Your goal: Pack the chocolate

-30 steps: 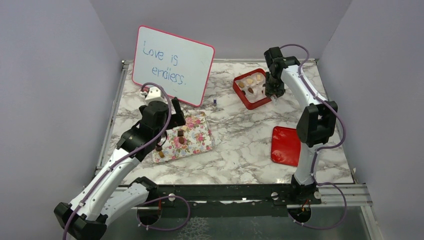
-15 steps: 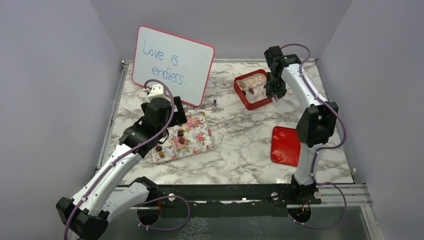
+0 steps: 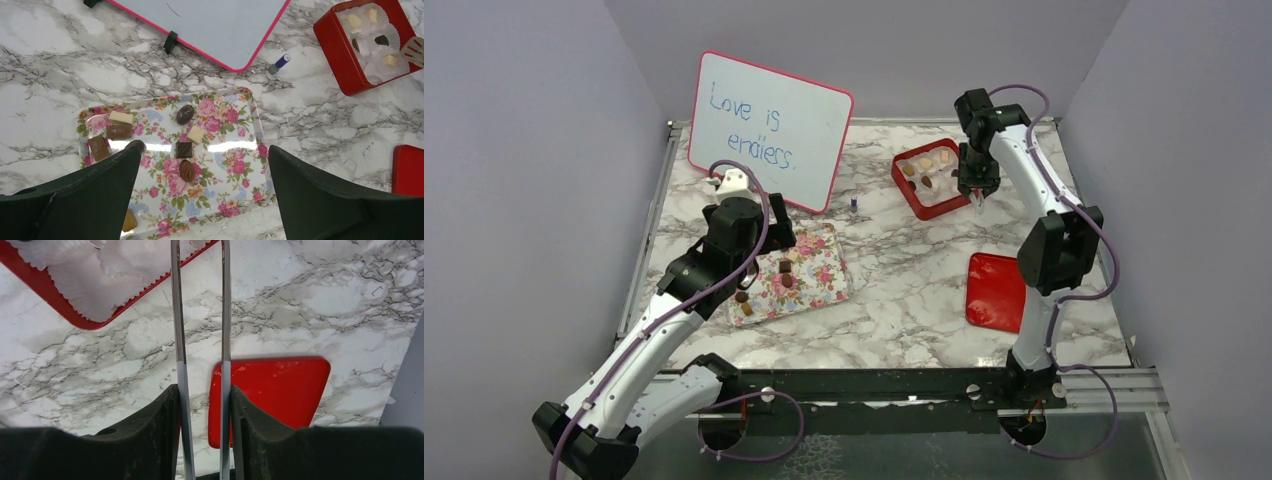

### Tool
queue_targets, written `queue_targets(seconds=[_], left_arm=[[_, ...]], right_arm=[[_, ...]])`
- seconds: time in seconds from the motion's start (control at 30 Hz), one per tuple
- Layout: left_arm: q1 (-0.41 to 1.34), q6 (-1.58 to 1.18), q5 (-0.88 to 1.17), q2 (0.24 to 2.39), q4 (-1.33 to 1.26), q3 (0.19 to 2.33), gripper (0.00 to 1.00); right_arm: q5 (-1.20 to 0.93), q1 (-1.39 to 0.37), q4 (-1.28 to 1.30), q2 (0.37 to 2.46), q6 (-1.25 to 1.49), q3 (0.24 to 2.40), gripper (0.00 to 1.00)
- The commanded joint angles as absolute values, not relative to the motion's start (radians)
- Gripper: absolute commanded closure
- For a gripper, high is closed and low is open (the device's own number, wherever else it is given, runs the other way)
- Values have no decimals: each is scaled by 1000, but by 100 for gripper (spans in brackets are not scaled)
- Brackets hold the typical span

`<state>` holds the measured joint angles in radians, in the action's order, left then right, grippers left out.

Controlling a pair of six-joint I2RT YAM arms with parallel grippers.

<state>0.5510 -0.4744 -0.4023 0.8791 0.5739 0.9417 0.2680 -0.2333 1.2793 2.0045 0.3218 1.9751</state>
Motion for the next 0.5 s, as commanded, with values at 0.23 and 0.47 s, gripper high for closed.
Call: queue_targets(seconds=[0.23, 0.47], left_arm=[[548, -476, -411, 860, 566, 978, 1], [548, -501, -409, 843, 581, 974, 1]], right_arm=[[126, -227, 1275, 1802, 295, 1938, 59], [-55, -239, 1147, 1648, 264, 1743, 60]])
